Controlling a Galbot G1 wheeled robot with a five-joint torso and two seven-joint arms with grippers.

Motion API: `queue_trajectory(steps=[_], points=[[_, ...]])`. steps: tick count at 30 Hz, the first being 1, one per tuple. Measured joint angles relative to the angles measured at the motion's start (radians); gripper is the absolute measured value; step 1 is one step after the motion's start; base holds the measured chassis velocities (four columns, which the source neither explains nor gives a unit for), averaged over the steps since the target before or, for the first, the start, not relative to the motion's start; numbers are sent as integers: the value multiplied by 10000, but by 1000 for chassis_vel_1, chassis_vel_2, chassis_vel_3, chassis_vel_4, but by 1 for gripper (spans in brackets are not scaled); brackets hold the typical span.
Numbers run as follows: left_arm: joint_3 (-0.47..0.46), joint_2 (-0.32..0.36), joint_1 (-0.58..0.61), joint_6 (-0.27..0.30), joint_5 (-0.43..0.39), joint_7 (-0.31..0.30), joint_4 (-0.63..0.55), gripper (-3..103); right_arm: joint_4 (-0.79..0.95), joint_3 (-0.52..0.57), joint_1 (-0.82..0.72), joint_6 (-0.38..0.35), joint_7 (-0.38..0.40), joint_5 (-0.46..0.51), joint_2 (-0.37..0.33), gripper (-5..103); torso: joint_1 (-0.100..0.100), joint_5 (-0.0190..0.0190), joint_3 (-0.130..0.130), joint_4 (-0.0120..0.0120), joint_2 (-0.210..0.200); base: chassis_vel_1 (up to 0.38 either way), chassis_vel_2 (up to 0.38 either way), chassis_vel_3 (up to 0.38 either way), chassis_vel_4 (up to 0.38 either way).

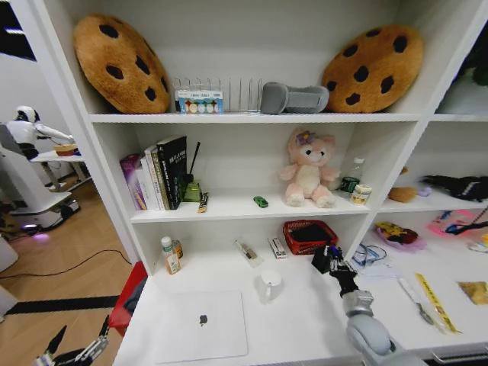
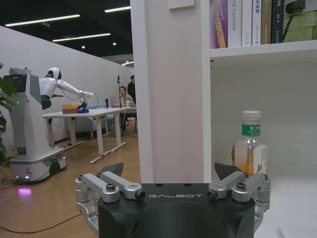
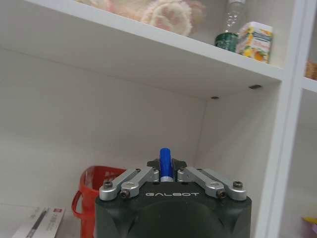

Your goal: Organize the objects on the table.

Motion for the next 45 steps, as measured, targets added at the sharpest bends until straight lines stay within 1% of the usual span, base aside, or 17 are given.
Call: queue_trajectory(steps=[2,4,5,6,7,13,21,30,41,43,44,45], points=[[0,-1,0,0,0,0,0,100,-133,-200,282,7,-7,-44,-20,12,0,-2,0,1,1,0,0,0,0],[0,0,0,0,0,1,0,100,-629,-856,1293,41,-10,-118,-87,12,0,0,0,2,0,0,0,0,0],[0,0,1,0,0,0,0,100,-810,-1073,1659,42,-5,-123,-114,12,1,-3,0,6,1,0,0,0,0],[0,0,1,0,0,0,0,100,-810,-1073,1659,42,-5,-123,-114,12,1,-3,0,6,1,0,0,0,0],[0,0,0,0,0,0,1,100,-1064,-1357,2139,35,24,-72,-145,12,0,-2,1,5,0,0,0,0,0],[0,0,0,0,0,1,0,100,-1652,-1678,2921,50,85,-9,-256,12,1,-4,0,2,0,0,0,0,0],[0,-1,0,0,0,0,0,100,-2422,-1696,3090,455,-43,-259,-266,12,0,-2,-1,0,1,0,0,0,0],[0,0,0,0,0,0,0,100,-2832,-1858,3291,529,-62,-275,-99,12,0,-1,-1,2,3,0,0,0,0],[0,0,0,0,0,0,0,100,-3054,-1790,3072,707,-58,-262,-129,12,-1,-2,-1,0,3,0,0,0,0],[0,0,0,1,0,1,0,100,-2963,-1743,2989,708,-19,-254,-151,13,-2,-2,-1,1,3,0,0,0,0],[0,-1,0,0,0,0,0,100,-2917,-1719,2954,708,-4,-249,-161,19,-2,-1,-1,1,2,0,0,0,0],[0,-1,0,0,0,0,0,100,-2917,-1719,2954,708,-4,-249,-161,19,-2,-1,-1,1,2,0,0,0,0]])
